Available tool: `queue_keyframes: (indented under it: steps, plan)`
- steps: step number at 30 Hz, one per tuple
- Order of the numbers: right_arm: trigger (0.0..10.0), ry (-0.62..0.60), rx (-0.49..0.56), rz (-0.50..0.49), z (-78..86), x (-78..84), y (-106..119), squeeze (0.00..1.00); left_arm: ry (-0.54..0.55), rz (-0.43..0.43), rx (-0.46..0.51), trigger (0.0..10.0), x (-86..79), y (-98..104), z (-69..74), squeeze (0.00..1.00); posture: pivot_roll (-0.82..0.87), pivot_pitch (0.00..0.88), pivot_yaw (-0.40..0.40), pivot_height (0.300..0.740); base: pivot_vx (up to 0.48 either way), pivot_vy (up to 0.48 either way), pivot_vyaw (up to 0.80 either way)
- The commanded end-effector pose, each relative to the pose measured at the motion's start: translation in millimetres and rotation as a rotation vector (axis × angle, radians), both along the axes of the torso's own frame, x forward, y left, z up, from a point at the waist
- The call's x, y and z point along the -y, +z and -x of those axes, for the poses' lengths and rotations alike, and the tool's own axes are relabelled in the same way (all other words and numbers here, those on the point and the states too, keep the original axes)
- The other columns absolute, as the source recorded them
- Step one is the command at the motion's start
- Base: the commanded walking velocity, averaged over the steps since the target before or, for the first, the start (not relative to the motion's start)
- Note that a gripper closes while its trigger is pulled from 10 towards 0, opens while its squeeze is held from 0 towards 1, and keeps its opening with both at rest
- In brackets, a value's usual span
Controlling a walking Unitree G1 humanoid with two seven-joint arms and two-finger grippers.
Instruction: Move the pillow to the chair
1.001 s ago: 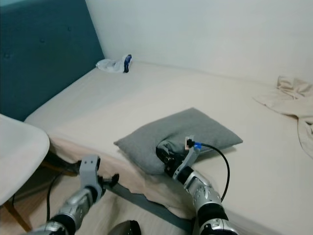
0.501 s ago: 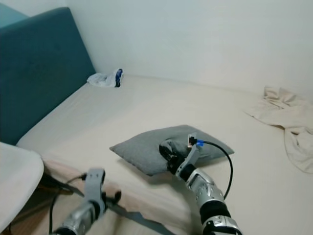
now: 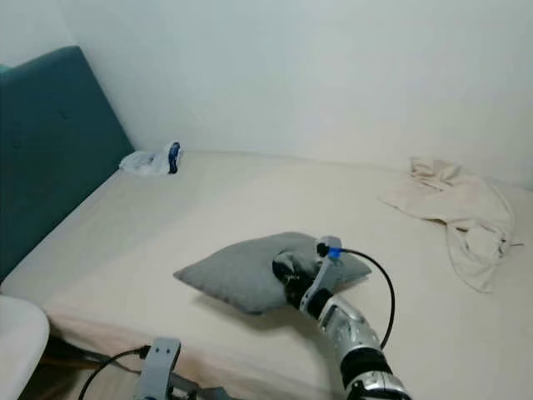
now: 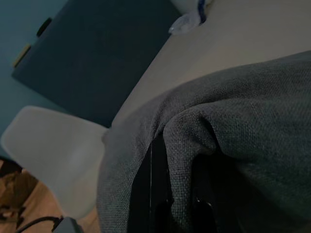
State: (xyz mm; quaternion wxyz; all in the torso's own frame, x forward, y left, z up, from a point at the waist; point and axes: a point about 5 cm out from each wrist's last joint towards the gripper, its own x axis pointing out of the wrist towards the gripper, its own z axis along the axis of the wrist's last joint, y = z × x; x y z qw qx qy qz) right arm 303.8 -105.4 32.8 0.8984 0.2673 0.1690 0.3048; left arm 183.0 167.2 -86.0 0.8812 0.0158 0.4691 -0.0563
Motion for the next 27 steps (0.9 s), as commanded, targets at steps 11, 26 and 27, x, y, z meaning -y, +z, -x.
queue_keyframes:
  steps: [11,26,27]
  plan:
    - [10.0,0.164,0.192,0.003,-0.1,-35.2,22,0.00,0.031,-0.043,0.028,10.0,-6.7,5,-8.7,0.00,-0.11,0.000,0.077,0.740,0.000,0.000,0.58]
    - [10.0,0.169,0.225,0.046,-0.3,-37.0,24,0.00,0.079,-0.025,0.099,10.0,-4.1,14,-27.1,0.00,-0.10,0.000,0.076,0.740,0.000,0.000,0.78]
    - [10.0,0.172,0.219,0.051,1.5,-37.7,22,0.00,0.072,-0.015,0.099,10.0,-2.5,15,-27.3,0.00,-0.10,0.000,0.077,0.740,0.000,0.000,0.78]
